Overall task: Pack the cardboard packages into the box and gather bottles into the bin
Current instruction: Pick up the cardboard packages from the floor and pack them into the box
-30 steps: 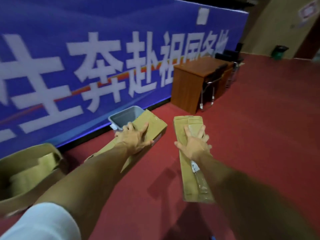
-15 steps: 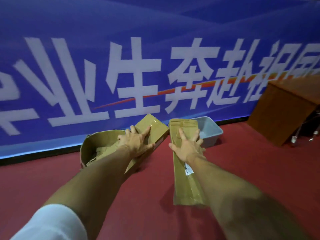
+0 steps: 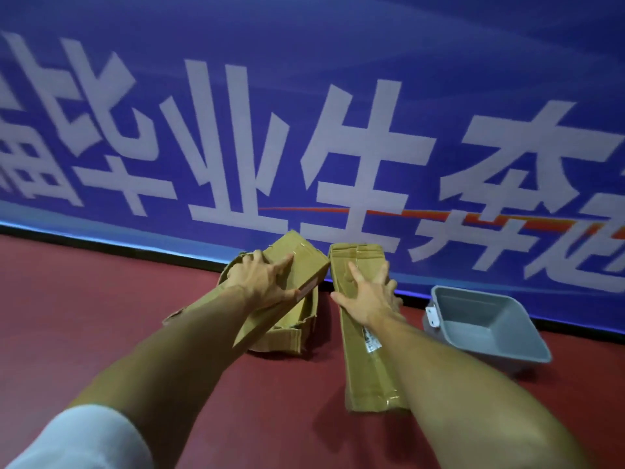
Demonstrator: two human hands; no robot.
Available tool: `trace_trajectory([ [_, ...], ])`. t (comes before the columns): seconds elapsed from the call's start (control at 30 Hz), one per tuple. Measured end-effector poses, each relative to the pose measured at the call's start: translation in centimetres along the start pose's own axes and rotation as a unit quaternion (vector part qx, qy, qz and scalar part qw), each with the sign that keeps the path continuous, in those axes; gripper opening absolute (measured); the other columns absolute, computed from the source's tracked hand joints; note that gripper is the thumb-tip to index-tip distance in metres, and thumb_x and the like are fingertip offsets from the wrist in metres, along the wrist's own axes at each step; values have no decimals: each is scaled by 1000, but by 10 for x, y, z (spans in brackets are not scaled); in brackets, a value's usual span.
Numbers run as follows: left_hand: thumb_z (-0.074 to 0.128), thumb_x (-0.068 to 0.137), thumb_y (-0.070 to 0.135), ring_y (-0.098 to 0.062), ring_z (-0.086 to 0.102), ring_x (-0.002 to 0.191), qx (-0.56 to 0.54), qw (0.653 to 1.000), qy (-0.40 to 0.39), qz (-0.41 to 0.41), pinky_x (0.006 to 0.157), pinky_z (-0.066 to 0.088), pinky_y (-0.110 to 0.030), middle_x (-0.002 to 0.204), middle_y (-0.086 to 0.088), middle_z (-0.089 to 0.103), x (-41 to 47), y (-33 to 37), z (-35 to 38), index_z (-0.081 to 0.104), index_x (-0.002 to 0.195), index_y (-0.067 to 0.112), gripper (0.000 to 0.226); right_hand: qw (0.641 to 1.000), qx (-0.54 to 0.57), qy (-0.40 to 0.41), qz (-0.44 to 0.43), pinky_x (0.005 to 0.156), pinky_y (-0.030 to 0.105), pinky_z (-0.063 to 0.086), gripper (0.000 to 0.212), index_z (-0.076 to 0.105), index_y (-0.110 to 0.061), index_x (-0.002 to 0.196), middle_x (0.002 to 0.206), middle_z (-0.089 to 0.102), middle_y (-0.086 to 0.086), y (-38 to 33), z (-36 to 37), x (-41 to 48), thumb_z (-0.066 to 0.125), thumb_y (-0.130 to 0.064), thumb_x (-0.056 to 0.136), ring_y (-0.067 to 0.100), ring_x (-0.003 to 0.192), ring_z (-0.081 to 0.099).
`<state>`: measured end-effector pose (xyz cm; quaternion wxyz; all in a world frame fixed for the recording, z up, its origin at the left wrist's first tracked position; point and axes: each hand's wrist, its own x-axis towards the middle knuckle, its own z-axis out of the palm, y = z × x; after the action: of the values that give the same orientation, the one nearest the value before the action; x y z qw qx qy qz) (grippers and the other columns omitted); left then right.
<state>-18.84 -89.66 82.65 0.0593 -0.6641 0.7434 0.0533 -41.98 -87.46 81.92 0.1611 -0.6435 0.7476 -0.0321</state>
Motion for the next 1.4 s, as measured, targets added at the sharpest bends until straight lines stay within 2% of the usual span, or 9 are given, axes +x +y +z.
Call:
trace_trajectory([
  [0.23,38,66,97,-35,46,119,-55,993,-29,-102,91,51,-53,131,-15,39,47,-42,11,2,150,56,100,998,1,-39,-52,110,58,31,83,7,-50,155,162,-23,18,-60,17,78,49,-74,88,47,146,11],
  [0.4,37,69,95,-34,48,115,-85,987,-28,-135,90,51,-52,128,-16,40,88,-96,22,2,153,53,99,997,-9,-46,-65,106,53,38,82,5,-50,155,162,-21,18,-122,35,132,48,-74,88,45,144,16],
  [0.67,48,77,83,-33,46,112,-124,985,-46,-108,91,49,-46,125,-16,38,199,-194,43,-2,154,49,98,998,-13,-55,-29,107,54,36,82,5,-49,156,162,-19,18,-224,74,243,47,-73,89,45,144,18],
  [0.77,48,77,80,-33,44,109,-120,985,-59,-109,90,50,-48,123,-15,36,228,-218,55,-2,154,48,98,997,-11,-72,-15,107,55,36,82,6,-49,155,162,-19,19,-249,89,273,46,-74,89,46,144,17],
  [0.83,47,77,80,-35,44,113,-103,987,-71,-104,89,51,-49,133,-17,32,249,-227,63,-4,154,47,99,996,-2,-85,3,107,56,35,82,5,-50,155,162,-20,18,-257,100,289,46,-75,88,47,145,14],
  [0.93,47,77,81,-38,42,121,-86,989,-75,-89,88,53,-50,153,-17,14,285,-234,73,-8,153,47,100,996,7,-90,21,108,54,36,83,4,-50,155,162,-20,18,-260,113,321,46,-76,88,47,146,14],
  [1.1,44,82,80,-39,42,123,-79,990,-89,-73,85,55,-48,163,-12,-11,341,-234,103,-15,150,52,94,993,7,-113,24,107,55,37,83,3,-50,155,162,-21,17,-249,142,381,46,-76,88,47,145,13],
  [1.23,43,80,82,-40,42,123,-78,987,-101,-96,87,53,-48,163,-10,-9,385,-237,143,-8,150,55,91,991,1,-135,5,109,56,37,84,4,-50,155,162,-21,16,-242,183,431,45,-77,87,46,145,14],
  [1.4,44,83,80,-41,44,123,-76,985,-107,-109,87,49,-43,163,-13,-7,440,-246,206,-5,152,53,89,989,-2,-147,1,100,46,42,81,5,-48,155,163,-20,16,-236,248,484,44,-75,89,45,143,17],
])
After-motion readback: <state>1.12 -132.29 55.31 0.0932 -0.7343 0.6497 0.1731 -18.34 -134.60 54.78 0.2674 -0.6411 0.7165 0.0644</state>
